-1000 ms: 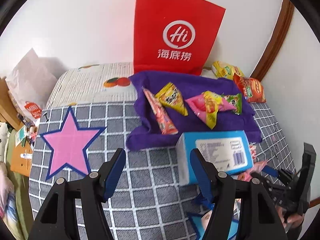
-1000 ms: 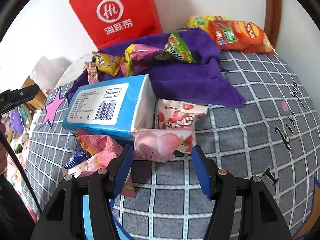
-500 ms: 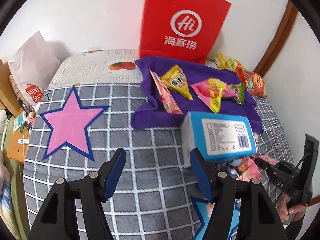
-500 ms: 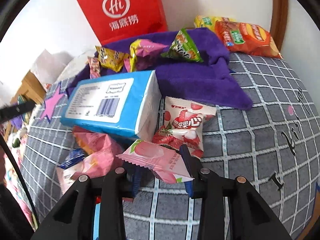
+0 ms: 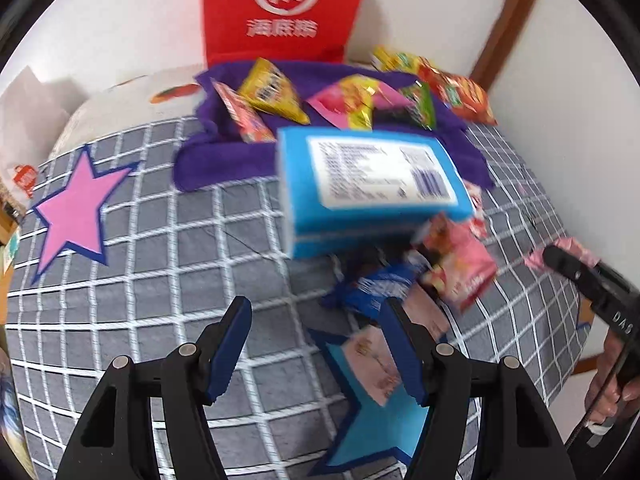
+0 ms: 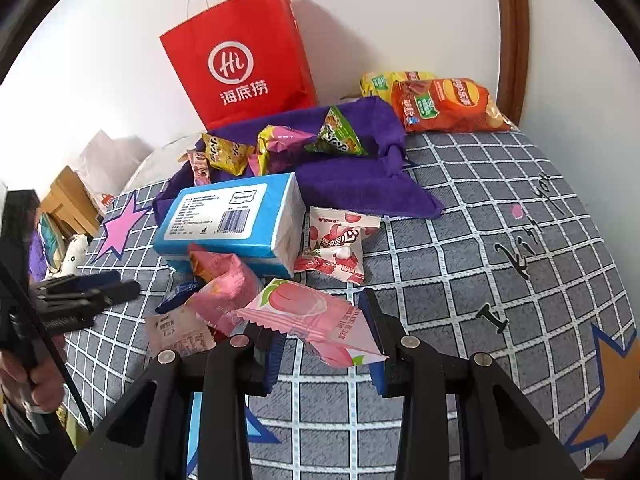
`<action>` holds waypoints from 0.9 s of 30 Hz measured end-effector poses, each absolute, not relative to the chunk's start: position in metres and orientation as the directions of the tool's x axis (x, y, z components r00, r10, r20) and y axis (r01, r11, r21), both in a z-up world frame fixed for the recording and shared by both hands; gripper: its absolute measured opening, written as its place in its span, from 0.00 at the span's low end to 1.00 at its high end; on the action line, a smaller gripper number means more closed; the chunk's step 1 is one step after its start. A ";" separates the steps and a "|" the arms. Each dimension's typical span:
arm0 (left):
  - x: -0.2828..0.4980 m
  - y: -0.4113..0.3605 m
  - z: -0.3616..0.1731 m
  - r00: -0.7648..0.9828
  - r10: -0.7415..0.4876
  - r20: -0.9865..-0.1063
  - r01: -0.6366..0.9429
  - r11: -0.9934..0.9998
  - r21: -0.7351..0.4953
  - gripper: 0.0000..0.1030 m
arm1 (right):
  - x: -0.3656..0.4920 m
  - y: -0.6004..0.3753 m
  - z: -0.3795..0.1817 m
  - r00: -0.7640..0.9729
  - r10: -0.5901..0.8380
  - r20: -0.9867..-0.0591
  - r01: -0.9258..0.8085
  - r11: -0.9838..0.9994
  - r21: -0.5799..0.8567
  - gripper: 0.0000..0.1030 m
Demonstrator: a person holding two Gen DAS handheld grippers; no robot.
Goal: Organize snacks
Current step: 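Grasp the beige cookie packet with the left tool while the right tool holds the peach packet, then carry the peach packet and beige cookie packet over the purple towel with both tools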
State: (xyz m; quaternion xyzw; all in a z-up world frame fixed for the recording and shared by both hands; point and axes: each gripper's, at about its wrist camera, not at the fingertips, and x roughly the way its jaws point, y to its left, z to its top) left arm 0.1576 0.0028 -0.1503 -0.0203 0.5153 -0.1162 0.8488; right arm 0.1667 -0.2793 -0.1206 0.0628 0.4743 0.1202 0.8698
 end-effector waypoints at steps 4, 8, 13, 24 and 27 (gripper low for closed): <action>0.156 -0.015 -0.159 0.422 -0.252 -0.871 0.240 0.957 -0.161 0.63 | 0.158 -0.283 -0.123 0.523 0.251 -0.814 -0.142 0.968 0.207 0.34; 0.151 -0.030 -0.168 0.389 -0.267 -0.882 0.293 0.943 -0.157 0.63 | 0.150 -0.286 -0.127 0.516 0.242 -0.822 -0.138 0.970 0.199 0.34; 0.140 -0.045 -0.175 0.364 -0.260 -0.894 0.357 0.926 -0.124 0.63 | 0.146 -0.289 -0.129 0.514 0.252 -0.820 -0.138 0.968 0.211 0.34; 0.143 -0.065 -0.189 0.358 -0.218 -0.908 0.386 0.920 -0.069 0.62 | 0.148 -0.292 -0.134 0.510 0.247 -0.824 -0.128 0.969 0.211 0.34; 0.140 -0.063 -0.184 0.387 -0.236 -0.892 0.394 0.916 -0.072 0.50 | 0.149 -0.294 -0.136 0.506 0.242 -0.828 -0.123 0.970 0.208 0.34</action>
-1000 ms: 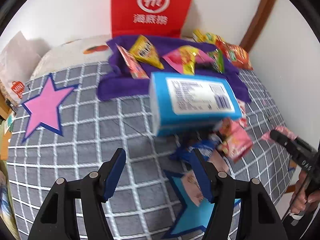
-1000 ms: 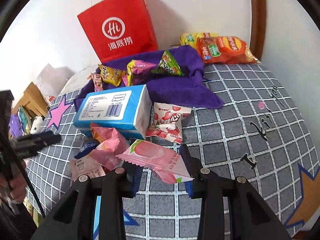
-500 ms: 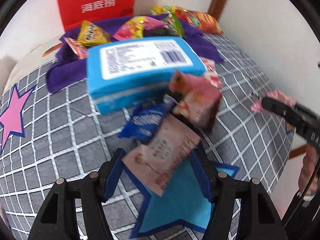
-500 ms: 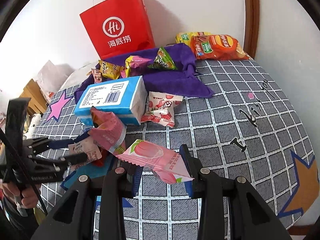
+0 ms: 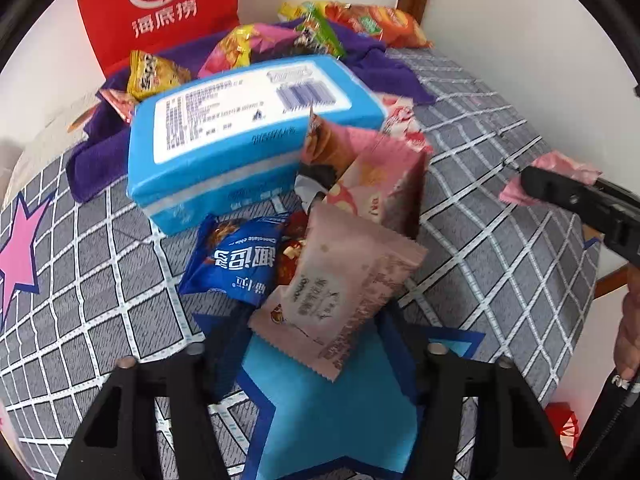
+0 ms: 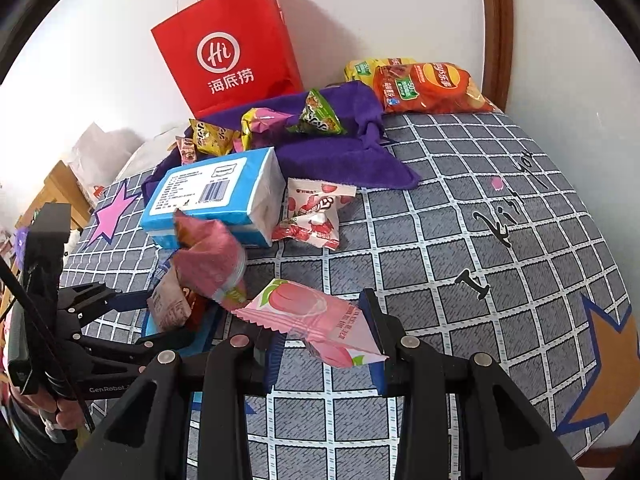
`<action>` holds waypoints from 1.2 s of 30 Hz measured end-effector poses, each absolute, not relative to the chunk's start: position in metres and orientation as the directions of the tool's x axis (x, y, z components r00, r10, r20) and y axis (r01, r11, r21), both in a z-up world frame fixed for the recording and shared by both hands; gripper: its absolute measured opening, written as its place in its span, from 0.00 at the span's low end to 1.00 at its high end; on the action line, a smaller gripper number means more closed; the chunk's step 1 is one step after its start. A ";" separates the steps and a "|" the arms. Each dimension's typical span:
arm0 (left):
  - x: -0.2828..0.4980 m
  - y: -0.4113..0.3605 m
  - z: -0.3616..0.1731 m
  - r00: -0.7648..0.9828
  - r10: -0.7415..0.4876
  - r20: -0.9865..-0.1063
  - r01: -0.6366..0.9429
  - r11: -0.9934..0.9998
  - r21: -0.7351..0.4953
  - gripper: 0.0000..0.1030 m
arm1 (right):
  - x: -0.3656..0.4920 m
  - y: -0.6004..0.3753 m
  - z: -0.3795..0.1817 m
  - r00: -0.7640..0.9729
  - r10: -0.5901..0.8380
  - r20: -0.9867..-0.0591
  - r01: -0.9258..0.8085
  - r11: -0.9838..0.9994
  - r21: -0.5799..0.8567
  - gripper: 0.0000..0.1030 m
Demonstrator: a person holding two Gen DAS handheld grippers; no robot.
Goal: Organize snacks
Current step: 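Carry the peach packet and beige cookie packet over the purple towel with both tools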
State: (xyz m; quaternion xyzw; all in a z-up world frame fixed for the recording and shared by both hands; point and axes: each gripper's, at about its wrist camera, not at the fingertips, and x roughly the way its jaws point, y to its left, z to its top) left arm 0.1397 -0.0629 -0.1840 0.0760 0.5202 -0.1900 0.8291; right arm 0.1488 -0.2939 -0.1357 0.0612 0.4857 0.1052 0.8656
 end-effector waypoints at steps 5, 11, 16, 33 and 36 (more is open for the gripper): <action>0.133 -0.054 -0.170 0.403 -0.284 -0.870 0.405 0.908 -0.109 0.36 | 0.147 -0.293 -0.134 0.508 0.230 -0.830 -0.124 0.973 0.194 0.34; 0.124 -0.041 -0.152 0.440 -0.310 -0.843 0.396 0.909 -0.128 0.35 | 0.144 -0.285 -0.126 0.518 0.233 -0.823 -0.139 0.972 0.188 0.34; 0.118 -0.029 -0.131 0.485 -0.312 -0.817 0.376 0.918 -0.127 0.35 | 0.142 -0.277 -0.113 0.538 0.231 -0.810 -0.153 0.973 0.175 0.34; 0.155 0.014 -0.081 0.593 -0.286 -0.753 0.283 0.949 -0.137 0.35 | 0.180 -0.245 -0.073 0.591 0.235 -0.771 -0.196 0.970 0.145 0.34; 0.172 0.024 -0.075 0.611 -0.265 -0.746 0.251 0.959 -0.136 0.35 | 0.195 -0.239 -0.066 0.600 0.233 -0.765 -0.200 0.970 0.138 0.34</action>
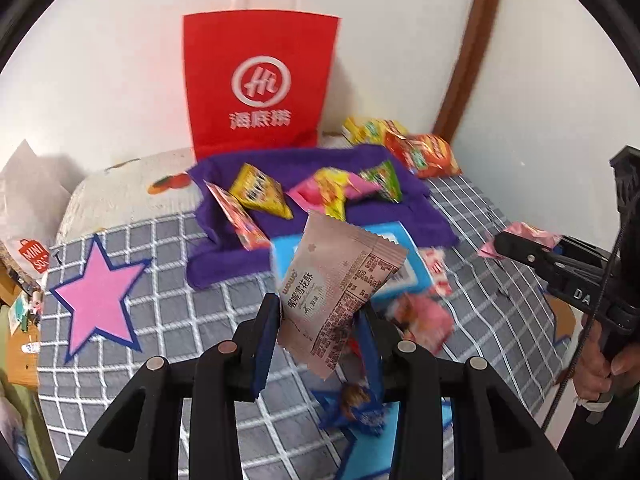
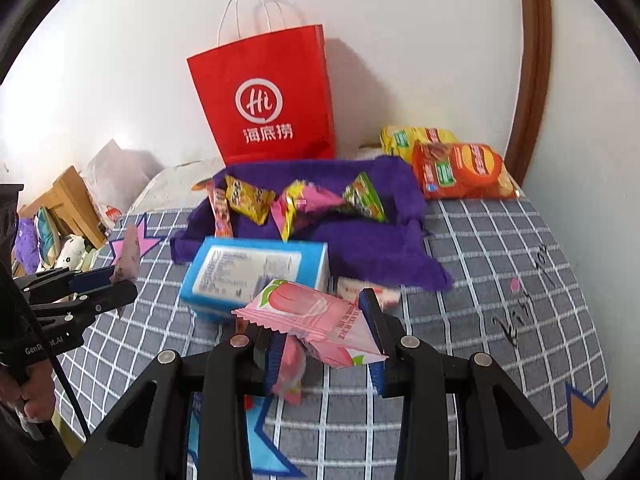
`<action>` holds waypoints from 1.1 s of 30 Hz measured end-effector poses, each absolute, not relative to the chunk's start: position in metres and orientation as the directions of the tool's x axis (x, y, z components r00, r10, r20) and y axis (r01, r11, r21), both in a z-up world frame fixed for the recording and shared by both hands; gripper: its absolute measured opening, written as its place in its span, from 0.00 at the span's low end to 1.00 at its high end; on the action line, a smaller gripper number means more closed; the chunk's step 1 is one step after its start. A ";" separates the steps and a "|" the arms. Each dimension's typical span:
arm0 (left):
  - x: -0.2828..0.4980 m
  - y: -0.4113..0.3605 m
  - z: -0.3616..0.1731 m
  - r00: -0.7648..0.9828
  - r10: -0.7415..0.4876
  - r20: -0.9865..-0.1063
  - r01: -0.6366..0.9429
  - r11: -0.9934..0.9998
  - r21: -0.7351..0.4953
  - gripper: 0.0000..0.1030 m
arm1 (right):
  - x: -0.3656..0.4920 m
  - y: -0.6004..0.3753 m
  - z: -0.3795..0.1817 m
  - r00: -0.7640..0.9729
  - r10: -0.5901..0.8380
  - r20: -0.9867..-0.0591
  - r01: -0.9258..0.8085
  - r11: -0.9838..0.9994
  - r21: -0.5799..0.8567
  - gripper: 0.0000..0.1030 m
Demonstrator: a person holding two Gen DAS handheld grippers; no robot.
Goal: Organize snacks
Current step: 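Carry the peach packet and beige cookie packet over the purple towel with both tools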
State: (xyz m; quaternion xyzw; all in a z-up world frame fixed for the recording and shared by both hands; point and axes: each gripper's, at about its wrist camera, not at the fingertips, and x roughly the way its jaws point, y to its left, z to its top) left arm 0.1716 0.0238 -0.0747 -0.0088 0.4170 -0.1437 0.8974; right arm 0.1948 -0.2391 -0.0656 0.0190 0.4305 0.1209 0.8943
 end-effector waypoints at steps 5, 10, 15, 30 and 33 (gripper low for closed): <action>0.199 0.035 -0.066 0.635 -0.238 -0.735 0.212 0.969 -0.130 0.35 | 0.222 -0.227 -0.052 0.622 0.231 -0.748 -0.219 0.969 0.118 0.34; 0.229 0.041 -0.059 0.644 -0.232 -0.729 0.200 0.971 -0.133 0.35 | 0.249 -0.216 -0.046 0.635 0.236 -0.735 -0.232 0.967 0.109 0.34; 0.256 0.042 -0.058 0.648 -0.224 -0.728 0.197 0.973 -0.124 0.35 | 0.281 -0.205 -0.046 0.641 0.250 -0.726 -0.254 0.961 0.107 0.34; 0.330 0.037 -0.076 0.628 -0.247 -0.738 0.187 0.968 -0.164 0.35 | 0.365 -0.175 -0.061 0.620 0.299 -0.725 -0.317 0.941 0.117 0.34; 0.334 0.038 -0.085 0.624 -0.237 -0.744 0.179 0.971 -0.160 0.35 | 0.374 -0.171 -0.069 0.609 0.311 -0.729 -0.323 0.938 0.131 0.34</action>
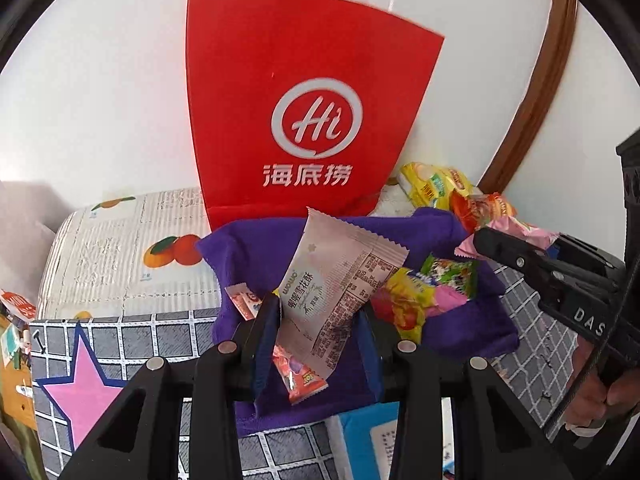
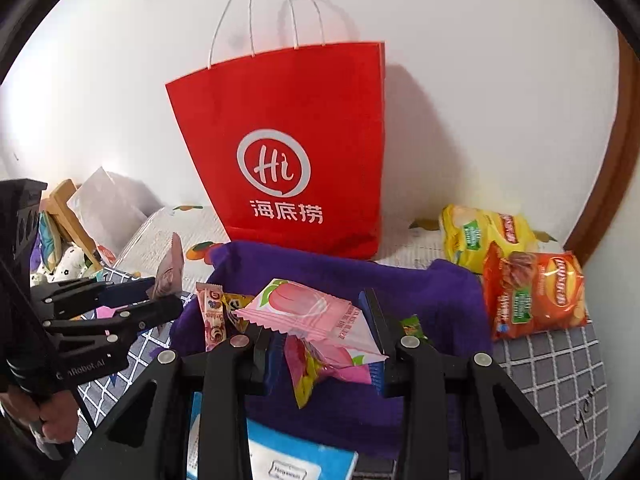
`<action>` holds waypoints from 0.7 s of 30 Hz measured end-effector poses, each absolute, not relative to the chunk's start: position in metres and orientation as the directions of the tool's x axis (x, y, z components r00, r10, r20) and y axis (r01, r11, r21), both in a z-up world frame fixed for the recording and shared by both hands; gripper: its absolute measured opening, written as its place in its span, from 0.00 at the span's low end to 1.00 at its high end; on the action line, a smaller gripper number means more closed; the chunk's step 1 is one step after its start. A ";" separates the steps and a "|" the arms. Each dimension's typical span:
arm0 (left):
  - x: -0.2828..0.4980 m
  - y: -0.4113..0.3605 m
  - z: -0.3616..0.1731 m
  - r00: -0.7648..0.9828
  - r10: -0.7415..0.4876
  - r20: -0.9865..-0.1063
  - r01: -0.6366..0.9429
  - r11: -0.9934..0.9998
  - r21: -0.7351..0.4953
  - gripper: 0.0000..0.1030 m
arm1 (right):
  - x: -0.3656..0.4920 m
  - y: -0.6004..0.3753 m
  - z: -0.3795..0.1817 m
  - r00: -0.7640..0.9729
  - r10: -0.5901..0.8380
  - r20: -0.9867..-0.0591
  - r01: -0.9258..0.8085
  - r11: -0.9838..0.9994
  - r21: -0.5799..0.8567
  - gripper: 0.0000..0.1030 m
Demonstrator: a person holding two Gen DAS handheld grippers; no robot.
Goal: Organize snacks
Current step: 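Carry the peach packet and beige cookie packet over the purple towel with both tools, then lower both packets onto the purple towel and open both tools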
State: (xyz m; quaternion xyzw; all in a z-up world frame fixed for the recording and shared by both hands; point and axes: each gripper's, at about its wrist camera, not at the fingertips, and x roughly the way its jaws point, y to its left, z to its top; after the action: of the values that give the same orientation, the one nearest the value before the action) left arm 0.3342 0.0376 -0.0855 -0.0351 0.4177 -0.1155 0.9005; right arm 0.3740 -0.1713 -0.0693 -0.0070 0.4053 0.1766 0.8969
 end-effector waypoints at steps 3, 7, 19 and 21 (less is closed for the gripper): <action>0.340 0.038 -0.094 0.607 -0.241 -0.758 0.181 0.970 -0.164 0.35 | 0.382 -0.170 -0.082 0.593 0.318 -0.740 -0.319 0.936 0.147 0.34; 0.343 0.039 -0.099 0.601 -0.240 -0.762 0.177 0.970 -0.166 0.35 | 0.388 -0.171 -0.093 0.575 0.312 -0.756 -0.322 0.936 0.142 0.34; 0.344 0.033 -0.109 0.580 -0.250 -0.775 0.191 0.967 -0.169 0.35 | 0.387 -0.184 -0.090 0.588 0.309 -0.748 -0.301 0.941 0.152 0.34; 0.345 0.033 -0.110 0.580 -0.249 -0.776 0.189 0.967 -0.169 0.35 | 0.386 -0.183 -0.089 0.587 0.311 -0.747 -0.305 0.940 0.152 0.34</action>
State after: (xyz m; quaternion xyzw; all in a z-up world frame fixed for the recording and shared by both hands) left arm 0.3445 0.0332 -0.1099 -0.0339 0.4413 -0.1233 0.8882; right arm 0.3860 -0.1835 -0.0894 0.0034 0.4202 0.1730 0.8908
